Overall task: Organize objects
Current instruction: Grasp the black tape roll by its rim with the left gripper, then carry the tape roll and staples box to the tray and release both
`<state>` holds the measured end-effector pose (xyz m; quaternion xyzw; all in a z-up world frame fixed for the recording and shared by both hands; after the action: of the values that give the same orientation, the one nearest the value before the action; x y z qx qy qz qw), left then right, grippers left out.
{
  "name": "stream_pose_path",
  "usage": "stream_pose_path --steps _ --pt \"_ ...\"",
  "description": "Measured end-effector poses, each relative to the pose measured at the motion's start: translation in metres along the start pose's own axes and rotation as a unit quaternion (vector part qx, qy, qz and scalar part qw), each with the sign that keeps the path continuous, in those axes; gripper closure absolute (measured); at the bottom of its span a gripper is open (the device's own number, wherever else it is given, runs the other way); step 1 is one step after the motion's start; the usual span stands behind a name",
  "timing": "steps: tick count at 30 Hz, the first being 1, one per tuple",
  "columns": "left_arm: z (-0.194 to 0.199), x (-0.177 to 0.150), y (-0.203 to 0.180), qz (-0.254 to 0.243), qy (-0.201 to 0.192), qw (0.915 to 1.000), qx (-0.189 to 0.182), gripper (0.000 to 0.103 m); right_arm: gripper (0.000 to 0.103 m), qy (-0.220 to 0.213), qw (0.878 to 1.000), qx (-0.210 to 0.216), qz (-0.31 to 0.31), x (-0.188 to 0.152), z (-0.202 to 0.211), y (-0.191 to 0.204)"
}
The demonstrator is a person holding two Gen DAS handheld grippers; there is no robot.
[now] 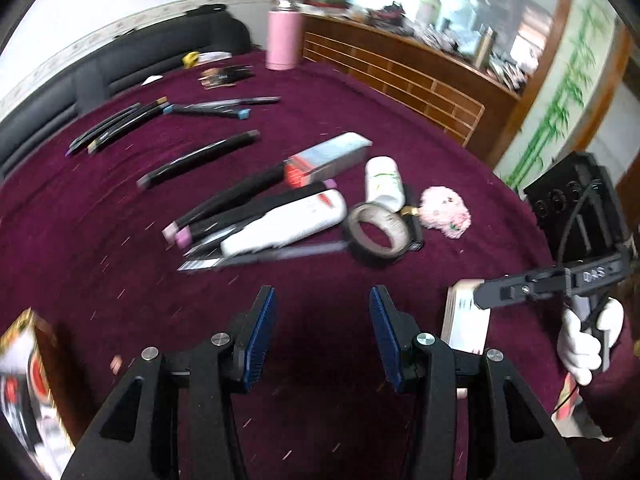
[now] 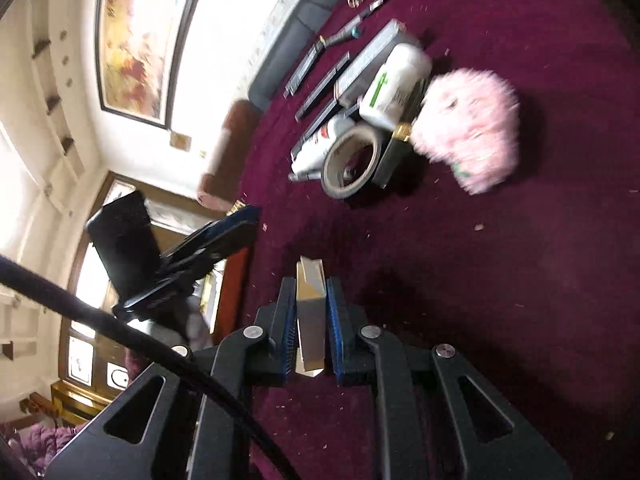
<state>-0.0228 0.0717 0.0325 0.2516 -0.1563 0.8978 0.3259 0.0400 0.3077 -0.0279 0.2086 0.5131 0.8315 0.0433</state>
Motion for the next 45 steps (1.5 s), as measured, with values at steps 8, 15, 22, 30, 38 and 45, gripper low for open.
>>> stream_pose_path --steps 8,15,22,30,38,45 --pt "-0.042 0.022 -0.031 0.031 0.015 0.9991 -0.027 0.062 0.072 -0.007 0.998 0.06 -0.02 0.004 0.001 -0.001" --pt "-0.069 0.033 -0.041 0.006 0.022 0.9996 0.013 0.061 0.061 -0.032 0.994 0.096 -0.042 0.006 0.005 -0.003" --pt "-0.072 0.038 -0.039 0.007 0.031 0.9995 0.0 0.07 0.055 -0.05 0.991 0.099 -0.071 0.006 0.01 -0.011" --pt "-0.096 0.052 -0.053 -0.02 0.062 0.9978 -0.014 0.065 0.054 -0.06 0.992 0.085 -0.072 0.005 0.013 -0.007" --pt "-0.079 0.037 -0.056 -0.016 0.048 0.9987 -0.009 0.097 0.053 -0.063 0.991 0.079 -0.086 0.007 0.012 -0.013" --pt "-0.003 -0.008 -0.004 0.1 -0.025 0.9936 -0.046 0.096 0.053 -0.028 0.999 -0.02 -0.019 -0.012 0.003 0.016"
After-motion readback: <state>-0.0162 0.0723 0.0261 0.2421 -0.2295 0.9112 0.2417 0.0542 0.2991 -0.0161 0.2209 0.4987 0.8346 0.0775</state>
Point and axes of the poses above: each gripper's, at about its wrist camera, not at the fingertips, and z roughly against the way its jaws point, y to its left, x to its top, the point moved 4 cm from there along -z, roughly the way its jaws point, and after that the axes turned 1 degree about y, right-handed, at the moved point
